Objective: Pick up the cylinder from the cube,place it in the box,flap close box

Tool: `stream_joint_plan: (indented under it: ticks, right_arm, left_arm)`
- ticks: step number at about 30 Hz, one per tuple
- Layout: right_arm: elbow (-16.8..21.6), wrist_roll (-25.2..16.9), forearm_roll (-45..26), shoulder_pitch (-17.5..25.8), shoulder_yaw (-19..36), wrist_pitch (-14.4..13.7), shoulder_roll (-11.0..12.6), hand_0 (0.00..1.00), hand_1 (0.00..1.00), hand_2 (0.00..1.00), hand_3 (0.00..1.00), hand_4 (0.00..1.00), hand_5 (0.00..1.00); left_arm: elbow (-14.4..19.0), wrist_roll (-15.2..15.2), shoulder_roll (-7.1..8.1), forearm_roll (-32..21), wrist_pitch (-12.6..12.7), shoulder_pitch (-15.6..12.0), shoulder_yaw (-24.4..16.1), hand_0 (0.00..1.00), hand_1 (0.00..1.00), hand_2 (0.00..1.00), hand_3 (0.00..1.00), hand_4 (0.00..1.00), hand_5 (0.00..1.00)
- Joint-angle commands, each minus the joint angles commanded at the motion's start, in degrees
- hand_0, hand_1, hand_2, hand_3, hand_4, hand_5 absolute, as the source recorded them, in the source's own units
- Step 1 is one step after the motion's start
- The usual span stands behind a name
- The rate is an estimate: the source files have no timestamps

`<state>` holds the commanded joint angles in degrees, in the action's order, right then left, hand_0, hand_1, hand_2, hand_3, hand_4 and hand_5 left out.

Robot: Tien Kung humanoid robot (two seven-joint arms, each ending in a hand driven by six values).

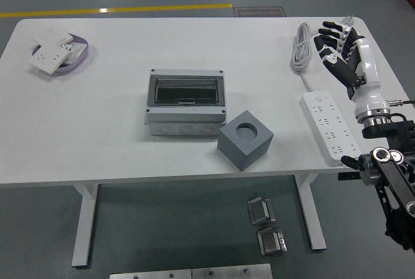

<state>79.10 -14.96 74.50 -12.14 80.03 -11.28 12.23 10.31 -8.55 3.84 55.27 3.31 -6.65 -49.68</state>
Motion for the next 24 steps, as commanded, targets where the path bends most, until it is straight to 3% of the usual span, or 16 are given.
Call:
stream_joint_plan:
  ticks: [24]
  right_arm:
    - [-0.55, 0.95, 0.2, -0.5, 0.61, -0.5, 1.04, 0.787, 0.708, 0.694, 0.696, 0.747, 0.437]
  left_arm:
    - [0.0, -0.11, 0.03, 0.16, 0.08, -0.02, -0.08, 0.586, 0.622, 0.53, 0.582, 0.607, 0.195]
